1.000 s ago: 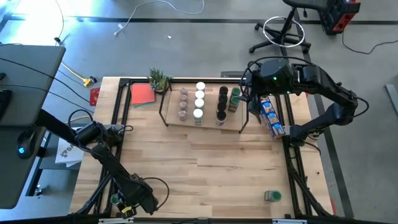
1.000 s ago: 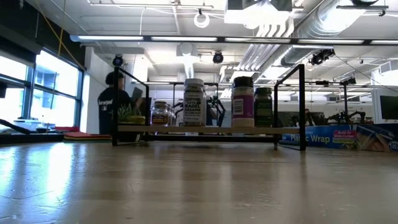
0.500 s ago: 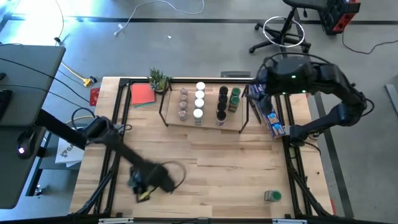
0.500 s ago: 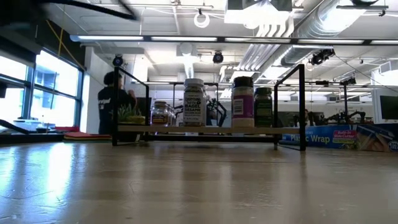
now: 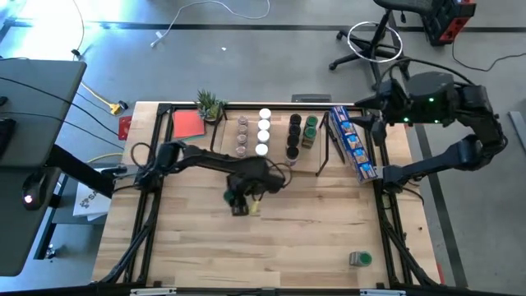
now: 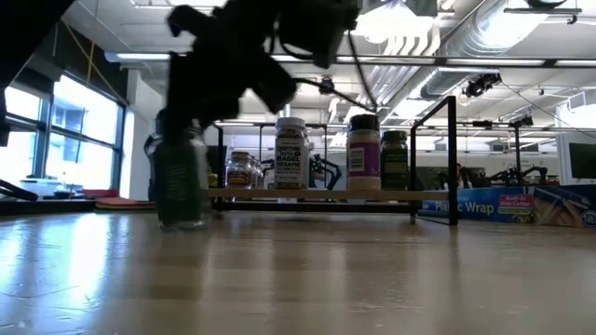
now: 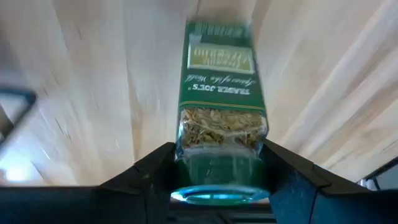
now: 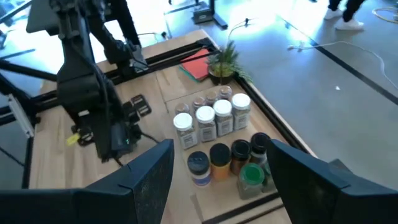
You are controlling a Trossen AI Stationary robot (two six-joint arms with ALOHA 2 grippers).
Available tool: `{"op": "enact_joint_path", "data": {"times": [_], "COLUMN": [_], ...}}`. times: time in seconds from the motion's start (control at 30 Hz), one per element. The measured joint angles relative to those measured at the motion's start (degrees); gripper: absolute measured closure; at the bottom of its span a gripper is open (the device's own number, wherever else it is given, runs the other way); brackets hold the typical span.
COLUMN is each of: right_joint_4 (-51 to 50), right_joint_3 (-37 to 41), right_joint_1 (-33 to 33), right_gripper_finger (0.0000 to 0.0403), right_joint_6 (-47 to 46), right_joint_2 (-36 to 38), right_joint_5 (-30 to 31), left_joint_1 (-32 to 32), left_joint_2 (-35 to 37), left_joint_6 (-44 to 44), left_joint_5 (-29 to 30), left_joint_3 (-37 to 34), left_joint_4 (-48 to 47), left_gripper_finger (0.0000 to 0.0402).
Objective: Shelf spices
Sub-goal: Put the green seasoning bottle on the shelf aligned with the other green seasoning bottles
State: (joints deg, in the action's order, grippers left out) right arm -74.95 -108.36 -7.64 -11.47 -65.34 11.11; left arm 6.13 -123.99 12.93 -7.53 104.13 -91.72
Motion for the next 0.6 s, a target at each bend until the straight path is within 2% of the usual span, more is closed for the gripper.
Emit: {"op": "enact_joint_path", "data": {"times": [0.17, 0.27, 0.43, 0.6], "right_joint_4": [-1.87, -2.42, -2.38, -2.35], "right_joint_3": [0.0, 0.0, 0.36, 0.55], "right_joint_1": [0.0, 0.0, 0.0, -0.02], "right_gripper_finger": [0.0151, 0.0151, 0.0151, 0.0151], "right_joint_6": [-3.08, -3.71, -3.53, -1.46], "right_joint_2": [1.52, 1.86, 1.55, 0.48], "right_joint_5": [0.92, 0.91, 0.69, -1.73], "left_joint_1": [-0.17, -0.02, -0.04, -0.06], "left_joint_2": [-5.98, -7.6, -7.78, -6.86], "left_joint_6": [-2.48, -1.77, 0.1, 4.69], "left_joint_5": [1.98, 2.75, 2.14, -3.65], "left_joint_3": [11.54, 16.08, 17.95, 17.95], "left_joint_4": [0.62, 2.11, 2.71, 2.14], "left_gripper_finger": [0.0204, 0.02, 0.0134, 0.0092]}}
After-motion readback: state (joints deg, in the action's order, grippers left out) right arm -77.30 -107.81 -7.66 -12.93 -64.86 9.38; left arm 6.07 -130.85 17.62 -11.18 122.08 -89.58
